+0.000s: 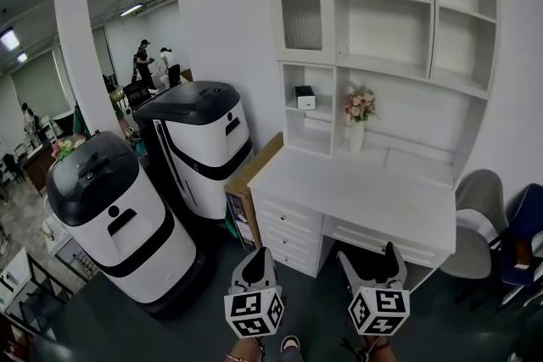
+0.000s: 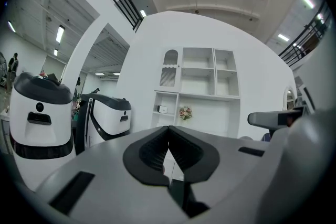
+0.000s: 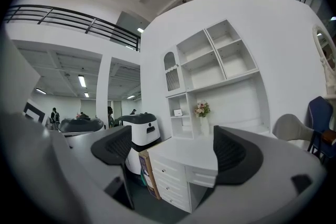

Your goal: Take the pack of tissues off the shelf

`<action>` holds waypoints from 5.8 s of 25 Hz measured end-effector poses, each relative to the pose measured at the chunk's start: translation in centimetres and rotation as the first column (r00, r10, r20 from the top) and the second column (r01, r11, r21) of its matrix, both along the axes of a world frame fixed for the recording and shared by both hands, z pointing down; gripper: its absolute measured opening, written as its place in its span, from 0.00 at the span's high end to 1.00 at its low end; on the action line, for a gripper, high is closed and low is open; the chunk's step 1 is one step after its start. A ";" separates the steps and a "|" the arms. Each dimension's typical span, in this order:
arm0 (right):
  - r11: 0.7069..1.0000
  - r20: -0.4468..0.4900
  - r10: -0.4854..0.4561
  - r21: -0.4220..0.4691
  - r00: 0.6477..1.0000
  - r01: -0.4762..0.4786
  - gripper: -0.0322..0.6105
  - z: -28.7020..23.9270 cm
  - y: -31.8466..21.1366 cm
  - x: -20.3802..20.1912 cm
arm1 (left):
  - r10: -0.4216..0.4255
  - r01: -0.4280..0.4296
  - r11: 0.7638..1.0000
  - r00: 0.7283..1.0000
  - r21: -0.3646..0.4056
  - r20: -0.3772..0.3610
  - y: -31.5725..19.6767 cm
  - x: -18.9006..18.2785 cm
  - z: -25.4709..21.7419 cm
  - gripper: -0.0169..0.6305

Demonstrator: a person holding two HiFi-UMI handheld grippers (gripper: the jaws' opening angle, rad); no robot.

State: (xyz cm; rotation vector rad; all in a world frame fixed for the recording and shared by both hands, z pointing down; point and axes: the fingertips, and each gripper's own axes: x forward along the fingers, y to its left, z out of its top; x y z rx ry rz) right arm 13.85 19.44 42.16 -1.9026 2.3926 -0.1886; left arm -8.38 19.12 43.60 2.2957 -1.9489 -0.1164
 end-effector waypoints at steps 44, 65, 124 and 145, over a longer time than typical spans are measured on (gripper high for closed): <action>1.000 0.007 -0.012 -0.028 1.000 0.012 0.22 -1.2 -43.7 -5.3 | -0.044 0.044 0.999 0.999 -0.013 0.013 -42.5 -6.5 -1.5 0.95; 0.996 0.002 -0.068 -0.056 0.998 0.068 0.22 -1.7 -62.1 -7.1 | -0.107 0.107 0.994 0.994 -0.032 0.006 -59.8 -8.4 -2.2 0.95; 0.983 -0.159 0.092 -0.142 0.983 -0.115 0.16 0.4 -81.0 -12.2 | -0.193 0.174 0.960 0.979 -0.217 -0.071 -67.9 -19.4 7.7 0.95; 0.975 -0.177 0.097 -0.180 0.979 -0.129 0.29 0.5 -81.1 -11.9 | -0.202 0.187 0.962 0.977 -0.200 -0.061 -67.4 -20.3 6.5 0.95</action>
